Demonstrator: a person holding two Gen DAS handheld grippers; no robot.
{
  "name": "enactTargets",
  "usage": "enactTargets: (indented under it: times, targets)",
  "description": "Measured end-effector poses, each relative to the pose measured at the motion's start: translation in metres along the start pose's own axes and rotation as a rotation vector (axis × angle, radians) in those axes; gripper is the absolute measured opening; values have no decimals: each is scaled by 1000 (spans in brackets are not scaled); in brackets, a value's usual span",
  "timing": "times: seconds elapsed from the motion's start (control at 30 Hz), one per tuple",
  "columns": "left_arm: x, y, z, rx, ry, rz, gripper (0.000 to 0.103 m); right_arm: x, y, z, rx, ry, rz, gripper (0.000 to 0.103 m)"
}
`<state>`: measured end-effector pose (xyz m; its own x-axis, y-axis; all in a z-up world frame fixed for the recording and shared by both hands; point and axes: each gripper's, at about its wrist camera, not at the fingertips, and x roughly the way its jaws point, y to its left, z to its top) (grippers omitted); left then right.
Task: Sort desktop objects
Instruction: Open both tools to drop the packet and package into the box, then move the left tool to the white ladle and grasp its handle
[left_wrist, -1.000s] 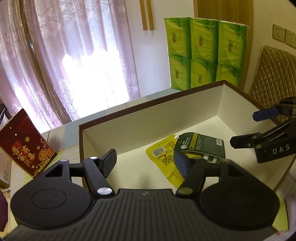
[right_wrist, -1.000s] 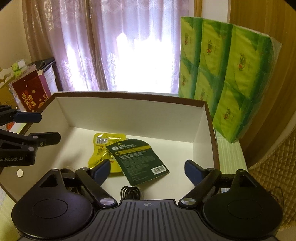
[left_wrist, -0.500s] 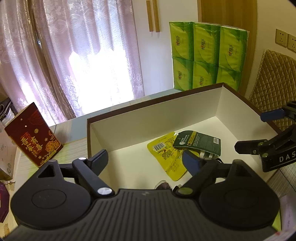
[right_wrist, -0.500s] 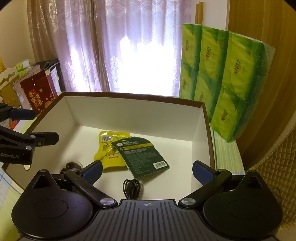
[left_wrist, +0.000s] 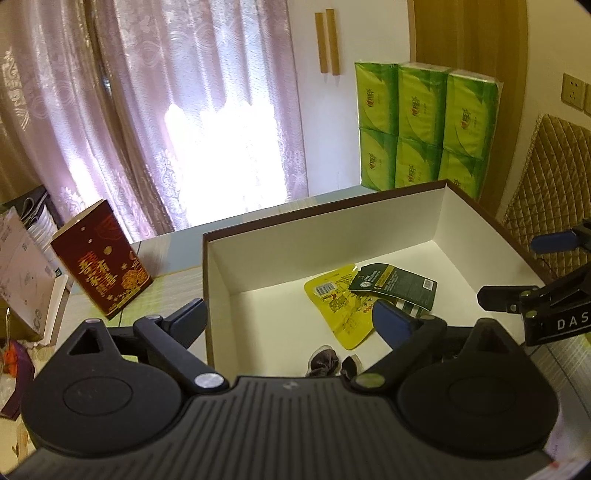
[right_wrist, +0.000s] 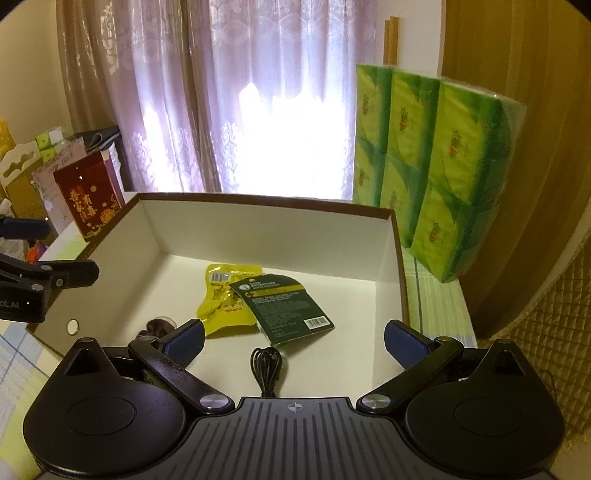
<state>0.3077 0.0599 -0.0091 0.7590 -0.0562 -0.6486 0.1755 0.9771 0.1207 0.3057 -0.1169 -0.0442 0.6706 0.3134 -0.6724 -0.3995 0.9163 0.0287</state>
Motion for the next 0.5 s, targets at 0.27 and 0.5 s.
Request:
enactTargets:
  times: [0.27,0.5]
  targets:
    - [-36,4,-18,-48,20,-19,94,-33,4,-14,-17,-31,8,101]
    - [-69,3,-64,-113,61,-42,94,-62,2,-46,2,-32,31,101]
